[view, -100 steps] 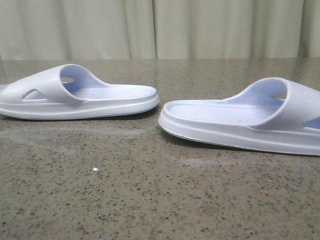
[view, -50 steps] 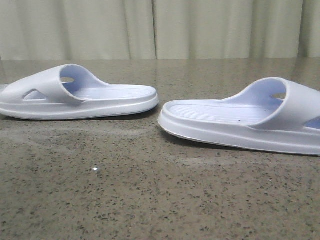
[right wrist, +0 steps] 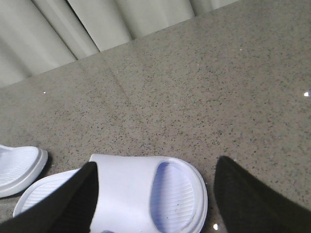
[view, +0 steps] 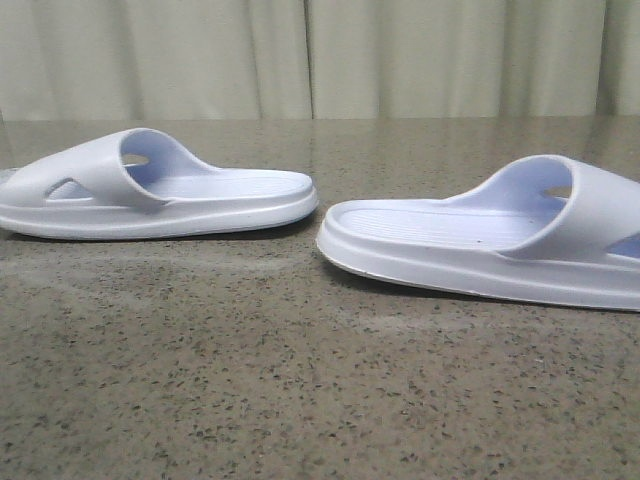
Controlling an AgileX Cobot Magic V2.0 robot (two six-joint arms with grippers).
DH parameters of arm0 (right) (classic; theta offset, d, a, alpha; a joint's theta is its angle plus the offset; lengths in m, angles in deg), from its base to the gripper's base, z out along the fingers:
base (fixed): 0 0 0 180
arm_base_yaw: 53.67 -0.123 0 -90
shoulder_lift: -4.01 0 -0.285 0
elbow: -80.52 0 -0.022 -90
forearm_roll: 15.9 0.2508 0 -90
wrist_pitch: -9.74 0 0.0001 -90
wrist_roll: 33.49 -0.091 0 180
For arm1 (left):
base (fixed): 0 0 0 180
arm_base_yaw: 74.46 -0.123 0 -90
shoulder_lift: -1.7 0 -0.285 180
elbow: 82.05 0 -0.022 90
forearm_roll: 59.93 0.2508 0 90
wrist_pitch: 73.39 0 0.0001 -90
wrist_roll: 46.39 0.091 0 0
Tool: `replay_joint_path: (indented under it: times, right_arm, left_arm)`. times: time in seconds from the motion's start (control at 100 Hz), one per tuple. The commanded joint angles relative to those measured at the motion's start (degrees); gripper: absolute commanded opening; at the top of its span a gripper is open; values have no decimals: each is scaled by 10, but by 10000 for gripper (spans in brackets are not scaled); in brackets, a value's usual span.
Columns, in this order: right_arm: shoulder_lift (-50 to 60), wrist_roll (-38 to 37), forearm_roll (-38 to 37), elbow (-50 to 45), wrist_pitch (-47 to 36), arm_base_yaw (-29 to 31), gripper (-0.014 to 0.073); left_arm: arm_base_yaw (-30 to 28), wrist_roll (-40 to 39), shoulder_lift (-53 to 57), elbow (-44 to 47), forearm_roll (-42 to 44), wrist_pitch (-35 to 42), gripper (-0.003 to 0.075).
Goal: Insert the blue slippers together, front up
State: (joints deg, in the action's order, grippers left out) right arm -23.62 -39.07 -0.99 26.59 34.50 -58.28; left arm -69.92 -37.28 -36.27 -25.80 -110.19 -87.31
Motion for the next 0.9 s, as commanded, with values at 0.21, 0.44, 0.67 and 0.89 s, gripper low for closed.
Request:
replay_joint_path:
  times: [0.21,0.44,0.67,0.89]
  right_arm:
    - [-9,-1,5,21,-49,3,445]
    - [-9,-1,5,21,-49,3,445]
    - [-9,-1,5,21,-49,3,445]
    - [-9,-1,5,21,-49,3,445]
  left_arm:
    - [0,-2,-86,-22,-105,56,466]
    - [0,-2,-186,-59,-115,56,466]
    - [0,-2,-260,-105,-115,43,466]
    - [0,-2,-309,-126,-124,27,466]
